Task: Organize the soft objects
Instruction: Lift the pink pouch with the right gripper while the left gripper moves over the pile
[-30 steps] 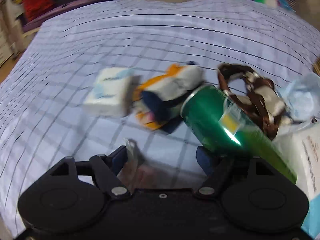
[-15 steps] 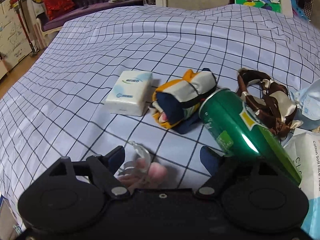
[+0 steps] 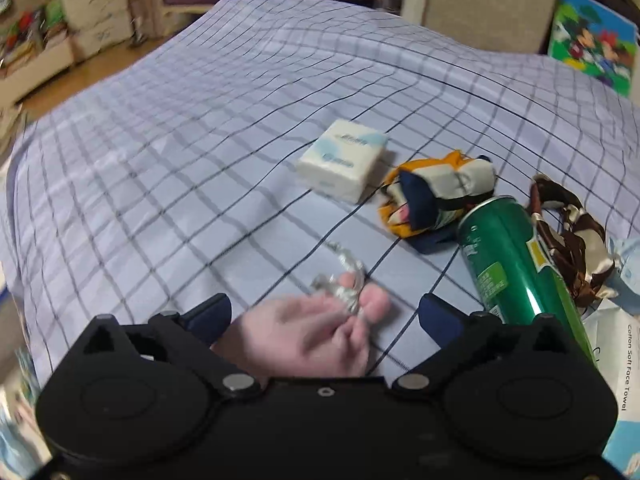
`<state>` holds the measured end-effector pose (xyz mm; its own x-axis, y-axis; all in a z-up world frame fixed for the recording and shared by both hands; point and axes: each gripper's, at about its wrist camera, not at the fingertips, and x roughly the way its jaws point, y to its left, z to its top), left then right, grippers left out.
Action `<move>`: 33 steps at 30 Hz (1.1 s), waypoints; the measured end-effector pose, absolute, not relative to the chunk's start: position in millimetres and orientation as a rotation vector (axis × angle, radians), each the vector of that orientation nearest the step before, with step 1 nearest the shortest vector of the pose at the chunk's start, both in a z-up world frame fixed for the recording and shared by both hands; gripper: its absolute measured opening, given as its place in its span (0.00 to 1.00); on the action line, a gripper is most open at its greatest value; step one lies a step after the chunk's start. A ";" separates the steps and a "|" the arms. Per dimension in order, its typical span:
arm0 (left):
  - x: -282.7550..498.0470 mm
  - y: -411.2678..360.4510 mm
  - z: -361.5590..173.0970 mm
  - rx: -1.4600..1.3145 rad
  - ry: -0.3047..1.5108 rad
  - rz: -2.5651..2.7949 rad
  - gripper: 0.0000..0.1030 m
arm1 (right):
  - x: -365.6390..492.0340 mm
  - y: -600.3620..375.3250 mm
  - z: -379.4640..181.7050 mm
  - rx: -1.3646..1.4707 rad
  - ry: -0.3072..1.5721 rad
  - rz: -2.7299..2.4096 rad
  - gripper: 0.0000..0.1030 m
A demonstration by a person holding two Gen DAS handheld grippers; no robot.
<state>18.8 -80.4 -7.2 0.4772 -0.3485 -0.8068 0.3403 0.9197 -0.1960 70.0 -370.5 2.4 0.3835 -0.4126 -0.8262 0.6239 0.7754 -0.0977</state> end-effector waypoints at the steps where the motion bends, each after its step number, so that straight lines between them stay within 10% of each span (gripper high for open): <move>1: 19.0 -80.4 -7.1 -0.010 0.989 -0.421 0.94 | 68.9 -364.8 2.0 0.227 0.981 -0.657 0.98; 6: 19.4 -80.1 -7.0 -0.012 0.990 -0.422 0.94 | 69.2 -351.6 -8.6 0.154 1.011 -0.626 0.96; 8: 19.7 -80.2 -7.1 -0.014 0.992 -0.423 0.94 | 68.7 -349.2 -11.6 0.169 1.021 -0.600 0.72; 12: 19.3 -80.4 -7.1 -0.012 0.992 -0.425 0.94 | 66.6 -353.3 -10.8 0.278 1.031 -0.533 0.60; 33: 0.4 -111.1 -3.7 0.077 0.971 -0.542 0.94 | -164.9 -439.3 105.8 0.462 0.725 -0.723 0.58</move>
<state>0.4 -111.1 -3.7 0.4435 -0.4027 -0.8007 0.4697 0.8653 -0.1751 -164.9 -439.3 105.8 0.5287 -0.4295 -0.7321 0.7306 0.6693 0.1350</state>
